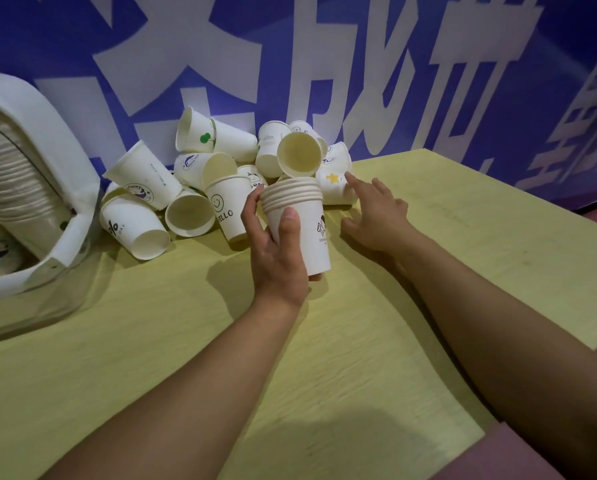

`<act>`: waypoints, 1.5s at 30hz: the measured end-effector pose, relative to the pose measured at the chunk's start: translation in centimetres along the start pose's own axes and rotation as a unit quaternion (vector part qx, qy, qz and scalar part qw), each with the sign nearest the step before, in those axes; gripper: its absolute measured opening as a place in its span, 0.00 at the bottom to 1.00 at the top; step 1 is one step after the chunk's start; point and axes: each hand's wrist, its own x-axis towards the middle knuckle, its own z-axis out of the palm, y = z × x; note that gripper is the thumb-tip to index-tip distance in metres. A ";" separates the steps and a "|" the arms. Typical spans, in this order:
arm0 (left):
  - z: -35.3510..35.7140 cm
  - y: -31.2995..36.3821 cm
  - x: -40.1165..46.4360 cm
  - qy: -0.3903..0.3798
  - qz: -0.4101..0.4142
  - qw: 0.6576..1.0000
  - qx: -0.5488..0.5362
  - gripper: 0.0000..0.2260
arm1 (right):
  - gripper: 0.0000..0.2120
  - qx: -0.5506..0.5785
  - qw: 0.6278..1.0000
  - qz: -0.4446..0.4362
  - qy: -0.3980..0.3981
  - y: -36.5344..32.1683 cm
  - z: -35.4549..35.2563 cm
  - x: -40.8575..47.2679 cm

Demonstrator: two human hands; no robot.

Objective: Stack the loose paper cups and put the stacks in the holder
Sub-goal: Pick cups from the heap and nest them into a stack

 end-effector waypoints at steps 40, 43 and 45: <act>0.1 -0.5 -0.8 -0.110 0.071 0.983 0.132 0.30 | 0.25 0.461 0.860 -0.105 0.195 -0.7 -5.2 -2.2; 0.2 -0.3 -1.1 -0.147 0.084 0.969 0.180 0.29 | 0.24 0.497 0.844 -0.109 0.171 -2.3 -4.9 -3.1; 0.3 -0.2 -1.2 -0.154 0.089 0.964 0.196 0.26 | 0.23 0.511 0.841 -0.113 0.137 -3.1 -4.1 -3.6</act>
